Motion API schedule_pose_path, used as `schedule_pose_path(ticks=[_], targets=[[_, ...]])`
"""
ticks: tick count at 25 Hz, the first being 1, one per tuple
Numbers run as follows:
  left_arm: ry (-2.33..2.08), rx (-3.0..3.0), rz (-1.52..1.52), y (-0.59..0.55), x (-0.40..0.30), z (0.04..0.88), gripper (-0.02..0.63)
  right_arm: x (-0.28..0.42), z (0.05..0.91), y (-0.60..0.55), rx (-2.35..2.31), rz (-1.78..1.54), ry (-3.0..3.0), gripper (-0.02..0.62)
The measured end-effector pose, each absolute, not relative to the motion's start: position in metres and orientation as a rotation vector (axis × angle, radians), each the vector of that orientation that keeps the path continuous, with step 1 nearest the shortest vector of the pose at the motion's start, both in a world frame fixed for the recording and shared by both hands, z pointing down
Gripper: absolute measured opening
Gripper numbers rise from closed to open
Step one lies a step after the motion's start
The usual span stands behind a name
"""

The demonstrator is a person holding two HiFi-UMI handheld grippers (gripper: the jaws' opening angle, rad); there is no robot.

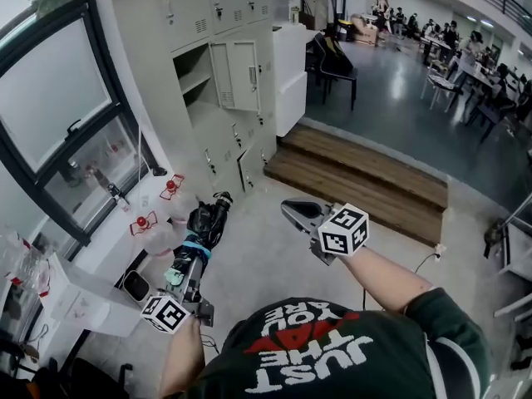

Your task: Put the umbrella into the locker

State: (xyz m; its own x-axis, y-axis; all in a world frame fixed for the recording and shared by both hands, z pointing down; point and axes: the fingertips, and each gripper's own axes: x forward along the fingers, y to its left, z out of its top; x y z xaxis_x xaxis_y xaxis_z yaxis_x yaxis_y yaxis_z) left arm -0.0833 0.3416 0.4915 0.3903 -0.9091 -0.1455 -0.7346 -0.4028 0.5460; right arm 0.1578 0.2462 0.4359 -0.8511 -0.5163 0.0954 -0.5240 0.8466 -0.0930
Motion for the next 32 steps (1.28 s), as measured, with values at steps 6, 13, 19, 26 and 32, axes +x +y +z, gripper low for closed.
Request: schedule_pose_path(ticks=[6, 13, 19, 26, 32], targets=[[-1.415, 2.244, -0.609, 0.306, -0.100, 0.502, 0.224, 0.143, 0.449, 0.204, 0.825, 0.214, -2.954, 0.034], [-1.338, 2.258, -0.621, 0.190, -0.167, 0.522, 0.224, 0.075, 0.468, 0.093, 0.858, 0.234, -2.945, 0.034], [-1.238, 2.322, -0.597, 0.043, -0.245, 0.503, 0.224, -0.004, 0.445, -0.033, 0.929, 0.252, -3.000, 0.035], [-1.176, 2.398, -0.572, -0.077, -0.311, 0.477, 0.224, -0.063, 0.428, -0.141, 1.016, 0.251, -2.988, 0.035], [-1.164, 2.399, -0.578, -0.131, -0.330, 0.466, 0.224, -0.075, 0.430, -0.191, 1.048, 0.265, -2.963, 0.034]])
